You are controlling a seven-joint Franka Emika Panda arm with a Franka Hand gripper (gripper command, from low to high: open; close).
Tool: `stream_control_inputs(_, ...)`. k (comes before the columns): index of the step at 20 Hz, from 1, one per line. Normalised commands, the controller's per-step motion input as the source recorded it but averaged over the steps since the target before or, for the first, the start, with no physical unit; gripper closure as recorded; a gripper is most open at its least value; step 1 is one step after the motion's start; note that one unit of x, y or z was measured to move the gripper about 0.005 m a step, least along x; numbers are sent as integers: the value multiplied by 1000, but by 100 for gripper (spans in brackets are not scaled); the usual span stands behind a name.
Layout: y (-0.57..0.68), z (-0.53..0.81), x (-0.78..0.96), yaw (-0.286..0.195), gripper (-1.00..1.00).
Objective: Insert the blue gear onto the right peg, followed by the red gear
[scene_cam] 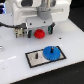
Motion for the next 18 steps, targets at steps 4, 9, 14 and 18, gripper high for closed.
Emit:
stream_control_inputs(4,4,-72,-88,0,100)
stream_control_inputs(9,1,-29,-46,0,100)
stream_control_inputs(14,2,242,41,0,100)
stream_control_inputs(18,-16,417,209,0,100)
